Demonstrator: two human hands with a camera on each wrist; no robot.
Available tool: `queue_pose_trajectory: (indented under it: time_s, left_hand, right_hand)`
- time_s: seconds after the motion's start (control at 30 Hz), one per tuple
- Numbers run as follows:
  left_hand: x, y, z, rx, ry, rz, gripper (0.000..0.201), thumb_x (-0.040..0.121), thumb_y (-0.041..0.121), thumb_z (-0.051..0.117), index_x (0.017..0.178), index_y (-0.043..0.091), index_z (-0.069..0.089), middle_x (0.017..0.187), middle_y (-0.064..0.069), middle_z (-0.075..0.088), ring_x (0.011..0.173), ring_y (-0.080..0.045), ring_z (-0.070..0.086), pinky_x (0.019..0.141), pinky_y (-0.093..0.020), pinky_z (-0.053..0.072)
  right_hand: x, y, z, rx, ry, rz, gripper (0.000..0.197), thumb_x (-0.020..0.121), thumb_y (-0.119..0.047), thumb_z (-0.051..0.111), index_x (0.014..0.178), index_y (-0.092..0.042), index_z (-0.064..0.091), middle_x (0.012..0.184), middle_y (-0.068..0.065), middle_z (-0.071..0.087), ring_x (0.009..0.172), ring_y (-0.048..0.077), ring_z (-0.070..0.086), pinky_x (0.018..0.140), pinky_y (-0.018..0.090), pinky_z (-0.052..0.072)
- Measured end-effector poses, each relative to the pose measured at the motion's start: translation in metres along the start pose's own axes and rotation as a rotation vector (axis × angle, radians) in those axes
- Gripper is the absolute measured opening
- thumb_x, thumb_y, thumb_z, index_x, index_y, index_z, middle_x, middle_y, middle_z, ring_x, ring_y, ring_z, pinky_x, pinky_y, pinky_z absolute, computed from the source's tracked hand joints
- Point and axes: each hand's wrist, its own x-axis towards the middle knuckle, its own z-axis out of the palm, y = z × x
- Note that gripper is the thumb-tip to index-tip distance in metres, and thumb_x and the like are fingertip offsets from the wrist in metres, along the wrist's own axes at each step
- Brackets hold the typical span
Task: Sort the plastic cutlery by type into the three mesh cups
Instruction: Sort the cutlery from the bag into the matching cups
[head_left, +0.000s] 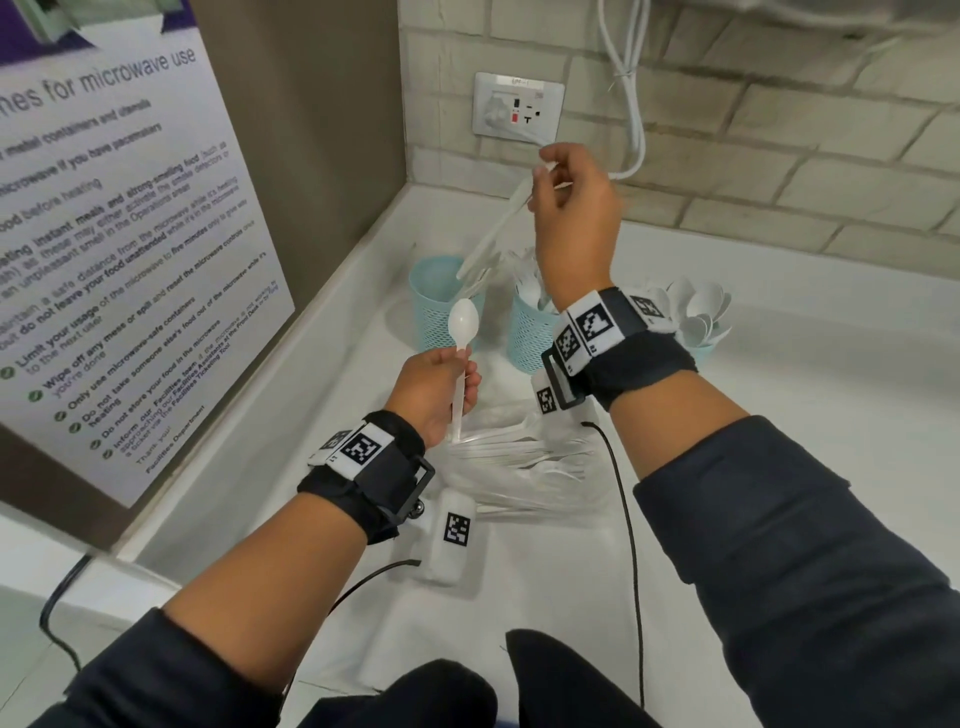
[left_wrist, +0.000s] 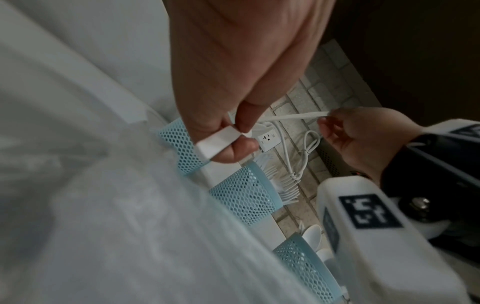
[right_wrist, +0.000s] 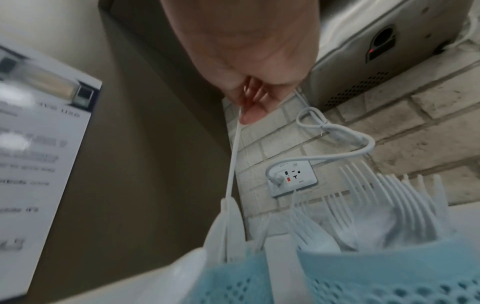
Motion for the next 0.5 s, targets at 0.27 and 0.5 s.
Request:
queue_pose_trajectory:
  time_s: [0.27, 0.5]
  left_hand:
    - [0.000, 0.001, -0.007, 0.031, 0.008, -0.031, 0.011, 0.097, 0.010, 0.047, 0.090, 0.010, 0.056, 0.075, -0.003, 0.060, 0.060, -0.009, 0.053, 0.051, -0.015, 0.049]
    - [0.000, 0.001, -0.008, 0.077, -0.013, -0.034, 0.021, 0.095, 0.006, 0.046, 0.115, 0.005, 0.055, 0.079, -0.001, 0.066, 0.063, -0.007, 0.055, 0.053, -0.015, 0.049]
  right_hand:
    - [-0.031, 0.021, 0.032, -0.468, -0.401, -0.270, 0.023, 0.093, -0.016, 0.050, 0.103, -0.010, 0.070, 0.096, 0.014, 0.069, 0.092, 0.035, 0.060, 0.077, 0.039, 0.047]
    - [-0.036, 0.031, 0.030, -0.595, -0.619, -0.276, 0.029, 0.097, -0.024, 0.045, 0.113, -0.017, 0.068, 0.101, 0.012, 0.069, 0.103, 0.032, 0.051, 0.078, 0.037, 0.040]
